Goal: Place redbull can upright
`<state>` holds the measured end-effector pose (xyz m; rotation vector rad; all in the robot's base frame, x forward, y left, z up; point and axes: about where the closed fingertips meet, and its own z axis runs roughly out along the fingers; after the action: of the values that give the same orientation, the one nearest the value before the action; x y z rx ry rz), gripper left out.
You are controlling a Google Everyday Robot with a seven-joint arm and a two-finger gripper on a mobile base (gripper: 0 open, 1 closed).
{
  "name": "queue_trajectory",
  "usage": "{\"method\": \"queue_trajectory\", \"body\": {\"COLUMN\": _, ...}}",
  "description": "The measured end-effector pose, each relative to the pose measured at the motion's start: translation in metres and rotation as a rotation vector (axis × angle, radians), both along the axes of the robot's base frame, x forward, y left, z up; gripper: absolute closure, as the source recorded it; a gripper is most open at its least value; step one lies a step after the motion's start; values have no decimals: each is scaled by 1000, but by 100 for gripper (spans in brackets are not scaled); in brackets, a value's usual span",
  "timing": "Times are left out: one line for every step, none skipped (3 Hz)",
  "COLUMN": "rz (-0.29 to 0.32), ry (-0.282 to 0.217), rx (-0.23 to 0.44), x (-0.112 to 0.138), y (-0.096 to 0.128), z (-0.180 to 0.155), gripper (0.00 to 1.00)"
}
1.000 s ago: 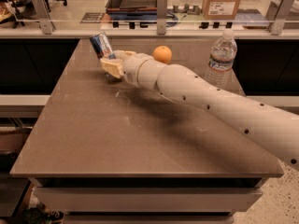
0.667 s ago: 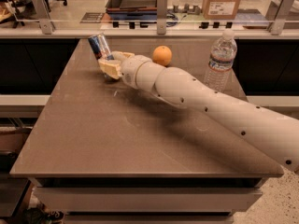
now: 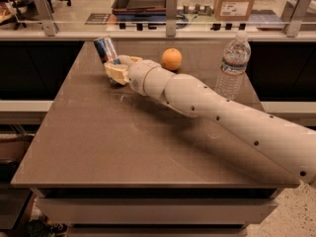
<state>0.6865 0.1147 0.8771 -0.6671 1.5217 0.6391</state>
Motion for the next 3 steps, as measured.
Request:
{"method": "queue_trajectory", "body": {"rz": -1, "ry": -2, "rx": 12, "x": 0, "y": 0, "z": -1, "gripper": 100}}
{"method": "queue_trajectory", "body": {"rz": -5, "ry": -10, "rx": 32, "x": 1, "y": 0, "z": -1, "gripper": 100}}
{"method": "queue_trajectory", "body": {"rz": -10, "ry": -16, "rx": 48, "x": 2, "y": -1, "z": -2, "gripper": 100}}
